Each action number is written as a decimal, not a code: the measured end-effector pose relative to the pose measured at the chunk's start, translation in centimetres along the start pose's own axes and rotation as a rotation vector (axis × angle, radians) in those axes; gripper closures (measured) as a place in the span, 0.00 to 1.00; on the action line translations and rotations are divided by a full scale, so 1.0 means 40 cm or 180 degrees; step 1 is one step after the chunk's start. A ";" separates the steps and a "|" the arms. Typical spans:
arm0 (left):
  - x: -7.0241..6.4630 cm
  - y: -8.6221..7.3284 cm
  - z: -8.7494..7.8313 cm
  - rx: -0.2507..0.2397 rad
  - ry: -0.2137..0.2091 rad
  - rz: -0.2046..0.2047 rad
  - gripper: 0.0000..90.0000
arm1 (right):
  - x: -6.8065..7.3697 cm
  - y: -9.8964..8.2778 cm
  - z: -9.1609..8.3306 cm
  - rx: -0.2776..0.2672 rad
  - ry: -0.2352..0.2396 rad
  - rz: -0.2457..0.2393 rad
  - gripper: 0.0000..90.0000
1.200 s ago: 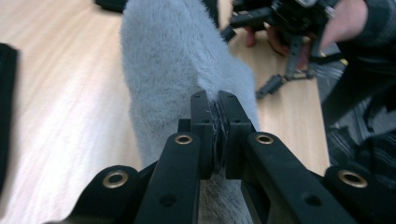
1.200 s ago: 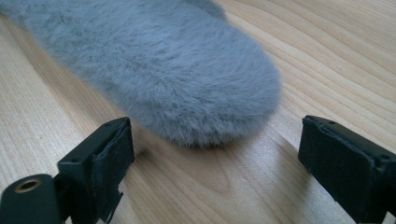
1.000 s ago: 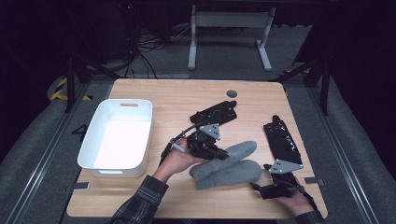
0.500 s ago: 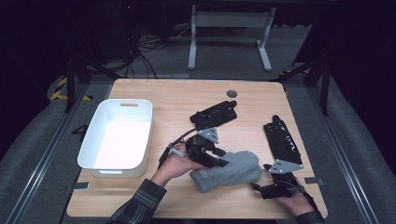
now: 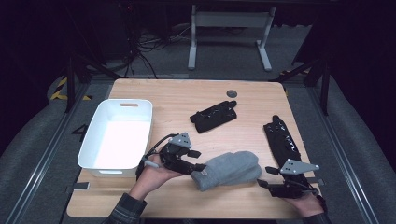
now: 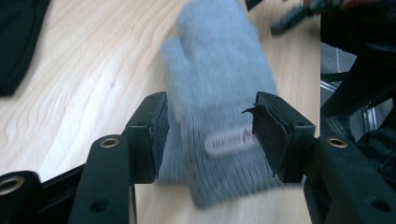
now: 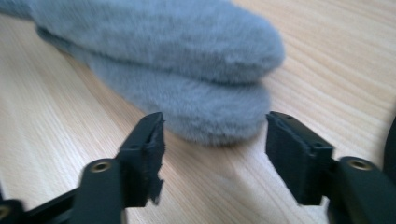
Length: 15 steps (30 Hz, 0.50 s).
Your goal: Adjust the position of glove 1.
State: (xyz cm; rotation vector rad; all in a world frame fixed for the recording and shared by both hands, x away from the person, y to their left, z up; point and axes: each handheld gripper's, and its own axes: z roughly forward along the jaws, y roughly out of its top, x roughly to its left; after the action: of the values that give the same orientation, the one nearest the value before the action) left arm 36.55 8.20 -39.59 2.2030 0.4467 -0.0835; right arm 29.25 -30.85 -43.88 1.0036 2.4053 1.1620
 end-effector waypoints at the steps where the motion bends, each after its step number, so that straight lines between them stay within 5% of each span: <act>1: -0.004 -0.008 -0.004 0.0015 0.0002 -0.0006 0.51 | -0.003 0.003 -0.002 -0.0021 0.0009 0.0018 0.48; 15: -0.034 -0.106 -0.008 0.0165 0.0142 -0.0193 0.50 | -0.085 0.111 0.023 -0.0247 0.0037 0.0185 0.60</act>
State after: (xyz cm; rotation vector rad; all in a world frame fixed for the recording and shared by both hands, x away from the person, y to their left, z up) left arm 33.80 10.45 -42.29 2.2459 0.5417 -0.0795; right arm 34.23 -30.79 -41.18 1.0514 2.3349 1.2740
